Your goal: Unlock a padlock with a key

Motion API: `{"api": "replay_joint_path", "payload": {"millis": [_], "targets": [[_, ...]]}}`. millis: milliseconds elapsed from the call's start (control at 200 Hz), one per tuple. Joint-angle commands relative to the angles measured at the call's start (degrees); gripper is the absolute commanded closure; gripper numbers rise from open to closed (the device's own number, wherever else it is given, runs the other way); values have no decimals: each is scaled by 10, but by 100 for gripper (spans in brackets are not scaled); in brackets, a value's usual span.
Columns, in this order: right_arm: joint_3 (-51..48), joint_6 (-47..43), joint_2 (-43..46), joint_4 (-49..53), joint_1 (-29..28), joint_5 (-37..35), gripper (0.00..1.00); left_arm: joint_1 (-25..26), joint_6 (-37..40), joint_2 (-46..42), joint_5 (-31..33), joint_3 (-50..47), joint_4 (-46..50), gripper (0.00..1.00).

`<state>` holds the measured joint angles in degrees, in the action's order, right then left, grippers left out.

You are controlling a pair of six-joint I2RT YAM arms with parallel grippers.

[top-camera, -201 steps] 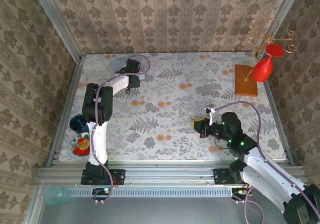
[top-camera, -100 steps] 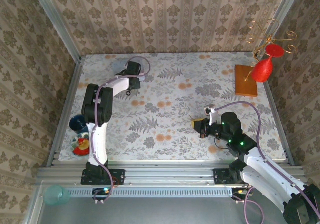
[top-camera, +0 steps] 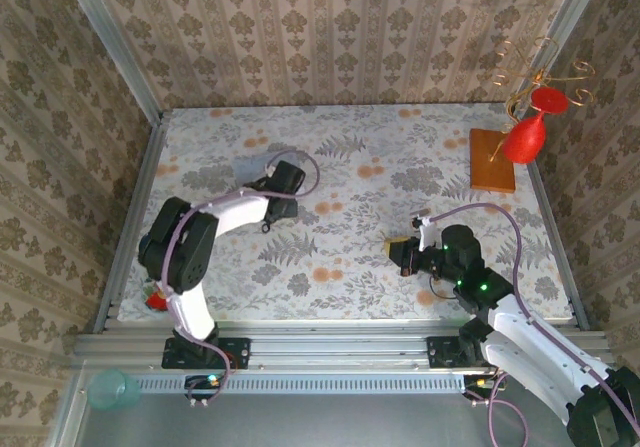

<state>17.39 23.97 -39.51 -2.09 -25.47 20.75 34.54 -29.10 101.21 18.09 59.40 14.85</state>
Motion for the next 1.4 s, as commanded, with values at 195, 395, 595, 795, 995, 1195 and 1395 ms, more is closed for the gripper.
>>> {"api": "replay_joint_path", "payload": {"millis": [195,395,595,795,995,1195,1395], "targets": [[-3,-13,-14,4,2,-21,100,137,-140,-100,99,-109,-22,81],[-9,-12,-2,5,2,-25,100,198,-192,-97,98,-115,-33,79],[-18,-10,23,12,2,-33,100,217,-191,-97,80,-122,-47,71],[-21,-10,27,8,2,-40,100,221,-156,-107,32,-149,-96,49],[-24,-11,20,-1,2,-37,100,218,-97,-197,23,-262,-224,36],[-26,-11,15,-12,2,-37,100,156,34,-267,-112,-356,-351,30],[-27,-10,13,-16,2,-37,100,88,59,-293,-241,-397,-401,32]]}}
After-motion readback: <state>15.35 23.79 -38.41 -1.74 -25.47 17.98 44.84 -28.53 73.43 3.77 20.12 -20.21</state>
